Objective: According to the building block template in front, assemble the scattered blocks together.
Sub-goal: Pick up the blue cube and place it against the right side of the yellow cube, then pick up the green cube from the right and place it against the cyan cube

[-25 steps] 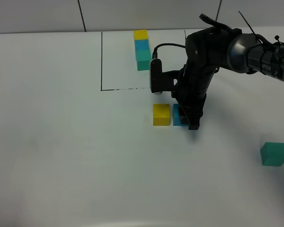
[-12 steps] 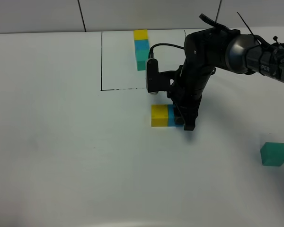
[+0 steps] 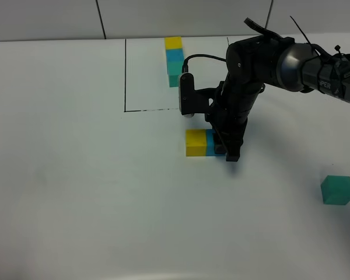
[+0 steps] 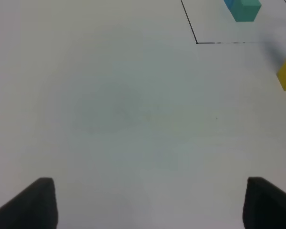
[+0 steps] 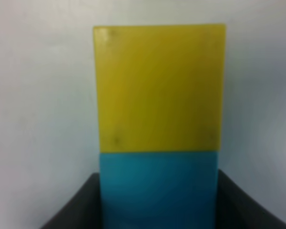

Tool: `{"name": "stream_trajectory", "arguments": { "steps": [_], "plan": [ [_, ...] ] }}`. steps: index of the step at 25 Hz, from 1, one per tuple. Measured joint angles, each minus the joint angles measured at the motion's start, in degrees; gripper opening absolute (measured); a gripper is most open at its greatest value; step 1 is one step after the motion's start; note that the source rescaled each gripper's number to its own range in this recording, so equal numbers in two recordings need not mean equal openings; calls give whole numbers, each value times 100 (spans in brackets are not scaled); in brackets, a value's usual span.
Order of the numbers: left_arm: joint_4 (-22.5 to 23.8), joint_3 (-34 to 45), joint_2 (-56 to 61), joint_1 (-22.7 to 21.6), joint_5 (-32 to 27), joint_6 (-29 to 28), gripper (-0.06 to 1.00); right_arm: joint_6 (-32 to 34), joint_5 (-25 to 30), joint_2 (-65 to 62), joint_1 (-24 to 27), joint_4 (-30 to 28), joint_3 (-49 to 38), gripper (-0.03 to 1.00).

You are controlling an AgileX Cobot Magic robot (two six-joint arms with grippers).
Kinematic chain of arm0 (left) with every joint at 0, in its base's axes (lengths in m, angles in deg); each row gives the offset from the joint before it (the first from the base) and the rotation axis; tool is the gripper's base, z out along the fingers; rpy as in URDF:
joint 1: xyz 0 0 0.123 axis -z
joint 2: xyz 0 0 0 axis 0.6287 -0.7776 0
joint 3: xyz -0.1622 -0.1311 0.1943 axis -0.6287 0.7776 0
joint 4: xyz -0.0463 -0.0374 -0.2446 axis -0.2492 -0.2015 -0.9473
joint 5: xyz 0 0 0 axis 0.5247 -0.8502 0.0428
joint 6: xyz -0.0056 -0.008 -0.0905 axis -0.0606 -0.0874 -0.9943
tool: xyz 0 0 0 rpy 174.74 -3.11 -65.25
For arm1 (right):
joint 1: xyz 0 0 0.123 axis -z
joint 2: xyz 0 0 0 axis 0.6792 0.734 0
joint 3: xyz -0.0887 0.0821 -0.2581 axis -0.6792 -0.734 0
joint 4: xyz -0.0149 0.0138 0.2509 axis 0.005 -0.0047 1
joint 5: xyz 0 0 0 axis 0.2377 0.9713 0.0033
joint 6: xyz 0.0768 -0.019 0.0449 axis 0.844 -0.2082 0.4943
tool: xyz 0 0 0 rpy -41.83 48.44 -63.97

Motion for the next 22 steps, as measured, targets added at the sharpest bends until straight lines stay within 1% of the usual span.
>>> {"name": "stream_trajectory", "arguments": {
  "steps": [8,10,11,12,13,15,18,19,22],
  "plan": [
    [0,0,0,0,0,0,66,0,-24,12,6,17,0,2],
    [0,0,0,0,0,0,66,0,-36,12,17,38,0,4],
    [0,0,0,0,0,0,66,19,-75,31,32,74,-5,9],
    [0,0,0,0,0,0,66,65,-84,69,38,104,-11,18],
    [0,0,0,0,0,0,66,124,-53,89,61,133,-30,27],
    [2,0,0,0,0,0,66,292,31,44,116,175,-60,49],
    [7,0,0,0,0,0,66,614,130,-201,249,134,-63,73],
    [7,0,0,0,0,0,66,752,168,-319,302,109,-63,78],
    [7,0,0,0,0,0,66,1280,237,-694,582,6,-218,82]
  ]
}}
